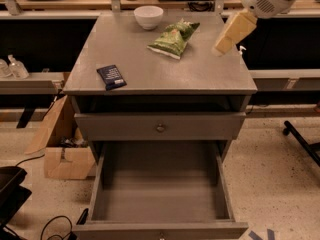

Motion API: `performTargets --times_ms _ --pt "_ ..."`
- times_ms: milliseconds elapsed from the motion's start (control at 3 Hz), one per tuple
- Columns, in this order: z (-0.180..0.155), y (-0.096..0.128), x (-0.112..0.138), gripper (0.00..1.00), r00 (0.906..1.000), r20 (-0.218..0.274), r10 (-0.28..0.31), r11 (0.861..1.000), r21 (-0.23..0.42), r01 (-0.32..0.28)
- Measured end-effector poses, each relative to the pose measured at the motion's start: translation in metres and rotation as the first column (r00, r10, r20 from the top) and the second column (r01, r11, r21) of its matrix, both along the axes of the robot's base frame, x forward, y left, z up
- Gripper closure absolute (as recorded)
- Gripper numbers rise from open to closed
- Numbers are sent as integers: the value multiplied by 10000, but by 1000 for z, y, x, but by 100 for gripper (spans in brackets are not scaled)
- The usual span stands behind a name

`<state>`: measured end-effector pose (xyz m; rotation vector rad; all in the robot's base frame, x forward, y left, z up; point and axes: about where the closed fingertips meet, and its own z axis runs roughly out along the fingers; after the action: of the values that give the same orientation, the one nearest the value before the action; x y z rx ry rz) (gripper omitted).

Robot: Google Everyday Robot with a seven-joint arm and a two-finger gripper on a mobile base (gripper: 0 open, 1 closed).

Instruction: Place green jalapeno chip bag into middle drawer

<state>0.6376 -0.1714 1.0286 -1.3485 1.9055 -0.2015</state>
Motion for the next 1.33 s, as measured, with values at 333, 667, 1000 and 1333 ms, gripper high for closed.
performTargets --times_ms 333,667,1000,1333 --pt "-1 0 0 0 10000 -10 2 10000 -3 -2" --pt "-12 10 19 0 10000 -28 40 9994 338 -39" --pt "-26 38 67 0 9981 312 523 9965 631 -542" --pt "-43 73 117 0 9924 524 1116 9882 997 -1164"
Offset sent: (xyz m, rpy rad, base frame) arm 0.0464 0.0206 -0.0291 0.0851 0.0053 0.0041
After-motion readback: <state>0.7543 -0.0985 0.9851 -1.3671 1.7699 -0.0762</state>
